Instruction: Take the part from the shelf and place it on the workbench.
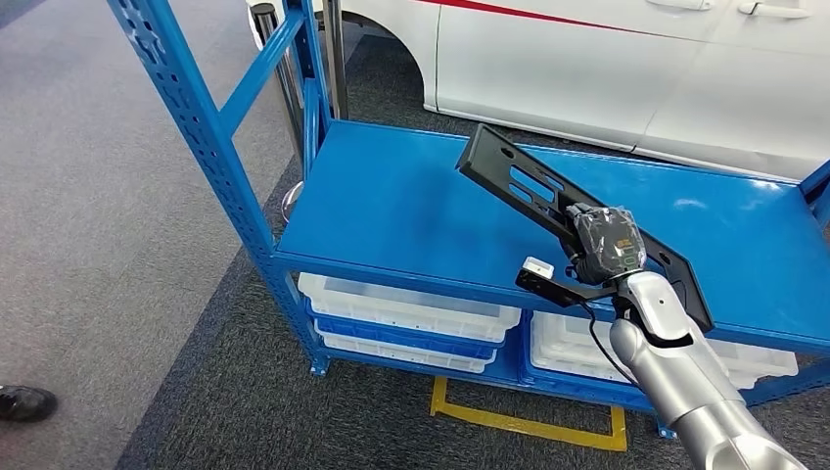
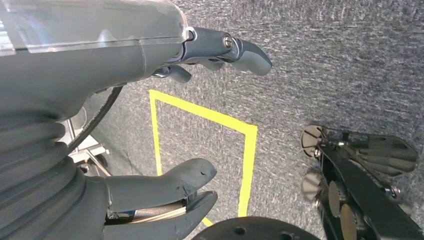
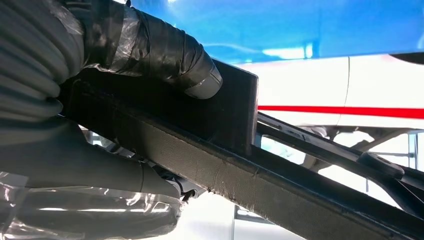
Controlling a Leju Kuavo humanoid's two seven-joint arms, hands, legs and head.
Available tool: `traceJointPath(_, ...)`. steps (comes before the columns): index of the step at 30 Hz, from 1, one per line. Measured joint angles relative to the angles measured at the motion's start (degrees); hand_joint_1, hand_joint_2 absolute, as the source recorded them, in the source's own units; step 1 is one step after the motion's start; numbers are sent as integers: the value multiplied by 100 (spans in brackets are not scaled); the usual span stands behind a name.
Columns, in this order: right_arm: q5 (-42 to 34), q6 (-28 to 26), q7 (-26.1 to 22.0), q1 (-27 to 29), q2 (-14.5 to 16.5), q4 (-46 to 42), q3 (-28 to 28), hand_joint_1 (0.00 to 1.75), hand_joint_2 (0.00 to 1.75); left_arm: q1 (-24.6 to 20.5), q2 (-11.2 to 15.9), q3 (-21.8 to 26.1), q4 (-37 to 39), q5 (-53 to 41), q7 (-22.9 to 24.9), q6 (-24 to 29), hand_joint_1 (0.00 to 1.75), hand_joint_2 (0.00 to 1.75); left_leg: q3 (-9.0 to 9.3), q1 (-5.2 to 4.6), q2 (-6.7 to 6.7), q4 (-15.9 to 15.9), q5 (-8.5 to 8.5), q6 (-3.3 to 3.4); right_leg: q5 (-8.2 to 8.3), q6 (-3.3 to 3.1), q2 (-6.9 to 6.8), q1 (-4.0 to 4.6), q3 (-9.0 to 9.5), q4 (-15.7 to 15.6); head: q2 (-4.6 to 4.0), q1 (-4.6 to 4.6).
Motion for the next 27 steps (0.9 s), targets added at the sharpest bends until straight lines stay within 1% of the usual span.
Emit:
traceJointPath(1,4,2,-2,-5,-5,-17,1,175,175,-5,-4,-2,0,1,3,0,0,175,-16,0,-2,7,6,-25,59,-23,0,18,124,-252,0,0)
traceJointPath(2,9,3,-4,-12,-10,-30,1,175,175,-8,-8,-4,0,1,4,0,0,175,-32,6,-3,7,18,-52,61,-39,1,40,178,-372,0,0)
traceJointPath(3,12,5,-5,-17,-13,-41,2,175,175,-12,-10,-6,0,1,5,0,0,175,-44,9,-3,4,36,-83,76,-45,-5,54,189,-414,0,-1)
traceJointPath(4,14,6,-7,-20,-16,-51,2,175,175,-11,-5,-7,1,1,7,1,0,175,-48,4,-9,1,40,-112,103,-57,-15,36,193,-455,0,2)
traceJointPath(5,14,8,-7,-25,-16,-60,3,175,175,-10,-2,-8,2,1,8,1,0,175,-60,1,-8,23,0,-151,134,-70,-29,14,197,-498,0,0)
traceJointPath(6,14,9,-7,-28,-16,-70,5,175,175,-9,2,-9,4,1,9,1,0,175,-91,4,-7,113,-104,-200,169,-88,-44,-16,194,-541,0,-3)
traceJointPath(7,14,13,-7,-31,-16,-80,9,175,175,-11,7,-10,5,1,9,-1,0,175,-162,20,-5,311,-281,-254,207,-103,-60,-47,181,-575,0,-4)
traceJointPath(9,14,31,-7,-35,-16,-92,17,175,175,-15,9,-14,5,-1,9,-6,0,175,-404,105,2,1000,-728,-360,259,-108,-80,-69,107,-567,0,-7)
traceJointPath(10,14,42,-7,-35,-16,-93,22,175,175,-16,12,-17,4,-3,9,-9,0,175,-518,148,4,1338,-887,-402,279,-97,-89,-81,59,-547,0,-6)
traceJointPath(11,14,51,-8,-34,-16,-93,29,175,175,-18,15,-21,4,-6,9,-11,0,175,-562,190,7,1531,-935,-448,298,-76,-97,-103,7,-518,0,-6)
traceJointPath(12,15,57,-9,-34,-16,-94,39,175,175,-18,21,-26,4,-10,9,-14,0,175,-503,232,10,1506,-861,-497,317,-51,-102,-131,-47,-484,0,-6)
traceJointPath(13,15,60,-10,-38,-15,-95,50,175,175,-19,27,-31,4,-16,9,-17,0,175,-339,275,14,1266,-694,-550,334,-22,-106,-166,-103,-440,0,-6)
traceJointPath(14,16,62,-13,-45,-15,-98,62,175,175,-20,32,-37,4,-22,9,-20,0,175,-120,320,17,884,-527,-614,348,14,-109,-200,-162,-388,0,-6)
traceJointPath(15,17,64,-14,-52,-16,-104,71,175,175,-22,34,-42,4,-30,9,-25,0,175,84,328,10,519,-415,-655,366,56,-107,-221,-220,-340,0,-12)
traceJointPath(16,19,66,-16,-58,-16,-111,79,175,175,-24,35,-46,4,-37,9,-30,0,175,211,329,-2,266,-349,-654,392,104,-103,-225,-265,-305,0,-13)
traceJointPath(17,22,67,-17,-65,-16,-120,86,175,175,-26,35,-50,4,-43,10,-34,0,175,249,318,-15,141,-345,-634,427,152,-95,-221,-298,-288,0,-15)
traceJointPath(18,27,68,-19,-68,-18,-127,92,175,175,-26,35,-52,4,-46,10,-38,0,175,231,292,-29,133,-334,-581,477,200,-88,-217,-317,-300,0,-16)
traceJointPath(19,31,69,-20,-68,-19,-131,97,175,175,-22,37,-56,5,-48,12,-40,0,175,177,291,-32,138,-293,-513,531,246,-84,-220,-324,-325,0,-11)
traceJointPath(20,33,71,-21,-69,-24,-133,102,175,175,-22,37,-60,5,-48,14,-43,0,175,133,292,-23,127,-252,-450,528,281,-78,-233,-347,-334,0,-12)
traceJointPath(21,34,74,-22,-67,-30,-135,107,175,175,-24,39,-66,6,-48,16,-44,0,175,83,288,-14,119,-193,-375,431,305,-76,-244,-381,-288,0,-12)
traceJointPath(22,34,77,-21,-66,-36,-135,110,175,175,-24,41,-73,7,-48,18,-45,0,175,19,285,-5,107,-128,-305,228,315,-73,-247,-438,-140,0,-11)
traceJointPath(23,34,79,-19,-68,-41,-136,114,175,175,-27,43,-79,7,-48,19,-45,0,175,-47,275,4,106,-66,-252,-65,312,-70,-241,-515,129,0,-11)
traceJointPath(24,34,81,-17,-69,-44,-137,117,175,175,-26,44,-85,7,-48,20,-45,0,175,-119,255,5,106,-8,-218,-352,306,-69,-226,-594,472,0,-10)
traceJointPath(25,33,81,-16,-69,-44,-137,123,175,175,-22,44,-91,7,-48,20,-45,0,175,-198,227,7,109,51,-195,-561,294,-67,-205,-660,844,0,-10)
traceJointPath(26,33,81,-16,-66,-44,-137,131,175,175,-22,44,-97,7,-48,20,-46,0,175,-275,197,9,113,109,-177,-645,270,-64,-177,-679,1124,0,-11)
traceJointPath(27,33,81,-16,-63,-44,-137,140,175,175,-21,43,-104,7,-48,20,-47,0,175,-347,164,8,115,164,-163,-603,229,-60,-145,-620,1235,0,-11)
